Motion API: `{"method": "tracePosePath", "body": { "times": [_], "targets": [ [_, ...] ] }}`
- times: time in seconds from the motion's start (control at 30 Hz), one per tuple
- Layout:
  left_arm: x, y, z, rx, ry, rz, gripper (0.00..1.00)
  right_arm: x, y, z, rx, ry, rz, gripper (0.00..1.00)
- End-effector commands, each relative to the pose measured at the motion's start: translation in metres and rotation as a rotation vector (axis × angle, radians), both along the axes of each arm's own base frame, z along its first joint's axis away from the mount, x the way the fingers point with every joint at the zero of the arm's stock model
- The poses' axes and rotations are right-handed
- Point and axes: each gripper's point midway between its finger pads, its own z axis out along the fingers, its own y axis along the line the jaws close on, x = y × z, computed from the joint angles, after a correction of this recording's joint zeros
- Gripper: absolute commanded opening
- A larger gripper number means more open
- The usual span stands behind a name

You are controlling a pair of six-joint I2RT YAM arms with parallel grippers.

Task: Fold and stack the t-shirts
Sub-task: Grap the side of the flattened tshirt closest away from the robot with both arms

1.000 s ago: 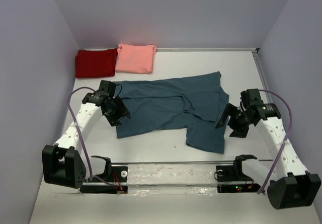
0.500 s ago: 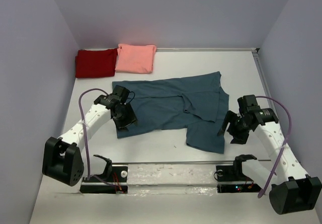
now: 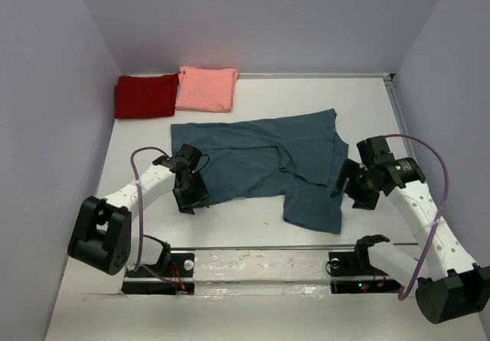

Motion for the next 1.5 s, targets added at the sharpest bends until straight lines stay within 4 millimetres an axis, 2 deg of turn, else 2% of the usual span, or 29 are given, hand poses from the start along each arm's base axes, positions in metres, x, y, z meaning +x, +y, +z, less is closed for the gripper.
{"method": "tracePosePath", "body": {
  "times": [0.0, 0.23, 0.33, 0.4, 0.63, 0.73, 0.87, 1.1, 1.47],
  "targets": [
    [0.000, -0.003, -0.005, -0.011, -0.015, -0.004, 0.60, -0.008, -0.004, -0.001, -0.018, 0.001, -0.024, 0.76],
    [0.017, 0.001, -0.005, 0.017, -0.105, 0.023, 0.59, -0.010, -0.003, 0.001, -0.013, -0.005, -0.016, 0.76],
    [0.023, 0.011, 0.008, 0.063, -0.167, 0.067, 0.59, -0.008, -0.003, 0.004, -0.013, -0.012, -0.011, 0.77],
    [0.021, 0.018, 0.017, 0.076, -0.193, 0.099, 0.59, -0.007, -0.003, 0.005, -0.013, -0.017, -0.008, 0.77],
    [0.007, 0.026, 0.027, 0.066, -0.188, 0.186, 0.59, -0.008, 0.003, 0.005, 0.013, -0.010, 0.012, 0.77],
    [0.004, 0.035, 0.026, 0.068, -0.178, 0.235, 0.60, -0.007, 0.003, 0.005, 0.015, -0.012, 0.016, 0.77],
    [0.004, 0.037, 0.023, 0.066, -0.148, 0.255, 0.59, -0.005, 0.004, 0.007, 0.017, -0.019, 0.024, 0.77],
    [0.011, 0.053, 0.024, 0.063, -0.130, 0.376, 0.58, -0.002, 0.005, 0.010, 0.018, -0.027, 0.035, 0.78],
    [0.007, 0.051, 0.007, -0.034, -0.038, 0.472, 0.59, -0.003, 0.006, 0.015, 0.024, -0.034, 0.041, 0.79]
  ]
}}
